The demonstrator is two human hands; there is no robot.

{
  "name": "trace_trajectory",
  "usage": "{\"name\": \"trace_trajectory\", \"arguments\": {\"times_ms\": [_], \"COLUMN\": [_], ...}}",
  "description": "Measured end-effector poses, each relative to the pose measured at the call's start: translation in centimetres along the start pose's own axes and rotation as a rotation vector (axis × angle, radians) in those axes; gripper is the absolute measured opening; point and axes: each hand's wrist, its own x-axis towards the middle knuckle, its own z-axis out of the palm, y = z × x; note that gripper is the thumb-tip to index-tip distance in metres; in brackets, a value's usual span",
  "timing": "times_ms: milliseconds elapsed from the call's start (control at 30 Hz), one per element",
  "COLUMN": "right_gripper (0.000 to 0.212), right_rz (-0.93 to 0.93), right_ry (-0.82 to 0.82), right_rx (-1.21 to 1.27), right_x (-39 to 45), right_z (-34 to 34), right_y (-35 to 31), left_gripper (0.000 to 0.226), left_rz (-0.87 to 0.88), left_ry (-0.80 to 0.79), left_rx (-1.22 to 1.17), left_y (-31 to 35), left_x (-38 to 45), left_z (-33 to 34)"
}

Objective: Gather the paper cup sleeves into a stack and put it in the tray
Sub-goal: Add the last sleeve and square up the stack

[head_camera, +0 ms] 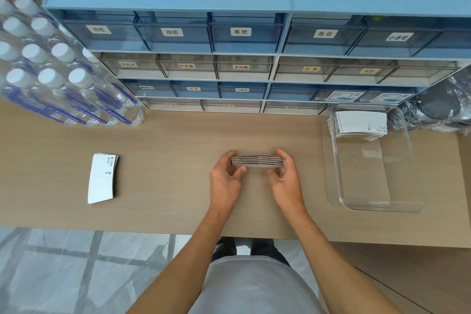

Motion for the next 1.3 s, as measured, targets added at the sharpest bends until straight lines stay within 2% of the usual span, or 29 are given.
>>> {"name": "trace_trajectory", "arguments": {"times_ms": [67,133,333,467,733,867,1033,1133,1233,1300], "right_gripper": [0.053,0.042,0.021,0.025,0.032,0.036,0.031,0.029,0.026,0.026], "right_rz": [0.004,0.011,-0.005,-0.046,-0.112,-0.127,-0.148,-0.134,-0.099,-0.012], "right_ry": [-0.006,0.011,0.069,0.091,0.116,0.124,0.125,0.116,0.084,0.062], "right_rx": [0.055,0.1,0.037,-0.023,-0.108,-0.187,-0.369,-0.433,-0.246,-0.1], "right_x": [-0.1,-0.1,0.5,1.0,1.2,1.5,0.9,1.0,1.2,1.2], "right_z": [0.3,0.5,1.4,1.7,1.8,1.7,1.0,0.9,0.9,0.9], "right_y": [-0.5,-0.9,-0.8,-0.3,0.3,0.2,-0.1,-0.1,-0.4,-0.7], "left_gripper": [0.05,0.05,0.035,0.021,0.026,0.024,0.025,0.024,0.025,0.025], "left_rz": [0.016,0.012,0.035,0.089,0.154,0.181,0.193,0.096,-0.011,-0.033], "left_ry": [-0.01,-0.005,0.119,0.149,0.124,0.133,0.119,0.035,-0.03,-0.065], "left_rx": [0.0,-0.024,-0.091,-0.102,-0.035,0.069,0.238,0.037,-0.154,-0.207], "left_y": [0.0,0.2,0.7,0.1,-0.7,-0.5,-0.9,-0.7,-0.4,-0.3], "left_x": [-0.1,-0.3,-0.2,-0.2,0.1,0.6,0.9,1.1,1.2,1.4], "left_z": [0.2,0.4,1.5,2.0,2.0,1.6,0.9,0.8,0.6,0.4]}}
